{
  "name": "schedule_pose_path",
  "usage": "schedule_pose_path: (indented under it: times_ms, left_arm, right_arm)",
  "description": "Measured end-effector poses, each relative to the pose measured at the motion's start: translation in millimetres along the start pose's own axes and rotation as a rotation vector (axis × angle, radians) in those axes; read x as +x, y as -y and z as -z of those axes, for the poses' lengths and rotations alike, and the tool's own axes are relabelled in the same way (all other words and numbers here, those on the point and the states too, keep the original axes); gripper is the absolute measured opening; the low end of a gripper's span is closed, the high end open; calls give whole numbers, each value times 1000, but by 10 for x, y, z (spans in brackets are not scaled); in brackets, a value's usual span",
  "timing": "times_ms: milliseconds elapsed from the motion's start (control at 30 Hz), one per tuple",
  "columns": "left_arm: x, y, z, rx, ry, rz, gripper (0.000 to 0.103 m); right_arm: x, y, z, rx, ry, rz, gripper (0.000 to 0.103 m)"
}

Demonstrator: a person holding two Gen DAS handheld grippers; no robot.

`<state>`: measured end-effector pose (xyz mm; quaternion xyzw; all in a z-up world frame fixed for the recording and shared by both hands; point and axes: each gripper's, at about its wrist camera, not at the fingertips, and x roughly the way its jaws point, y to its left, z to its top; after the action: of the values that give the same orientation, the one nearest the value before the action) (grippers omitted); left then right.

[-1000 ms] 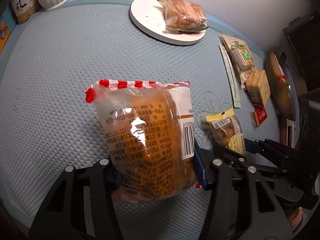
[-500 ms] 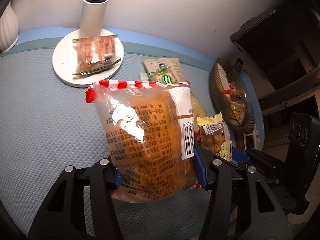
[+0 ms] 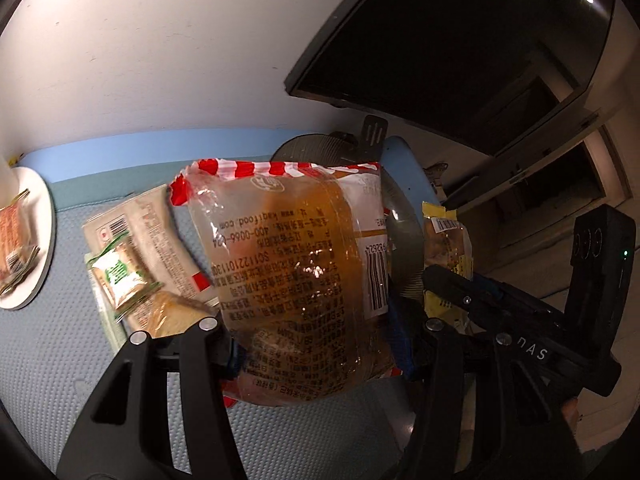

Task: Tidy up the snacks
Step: 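Carry both packets over the brown glass bowl and open both tools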

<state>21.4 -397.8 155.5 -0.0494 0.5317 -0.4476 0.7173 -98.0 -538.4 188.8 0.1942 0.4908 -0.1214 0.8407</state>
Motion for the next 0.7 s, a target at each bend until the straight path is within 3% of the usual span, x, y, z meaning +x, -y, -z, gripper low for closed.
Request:
schedule_pose_path:
  times_ms: [300, 367, 433, 533, 700]
  left_arm:
    - [539, 444, -350, 89, 3, -34, 56]
    - [640, 468, -349, 110, 15, -56, 68]
    - [731, 436, -337, 104, -2, -79, 73]
    - [800, 350, -294, 81, -24, -97, 73]
    - [596, 150, -128, 24, -13, -111, 75]
  right_arm:
    - [-112, 569, -405, 62, 67, 44, 45]
    - [-73, 623, -455, 67, 73, 49, 48]
    - [-1, 694, -473, 84, 61, 36, 54]
    - [94, 825, -423, 125, 27, 28, 55]
    - [132, 879, -308, 136, 3, 32, 55]
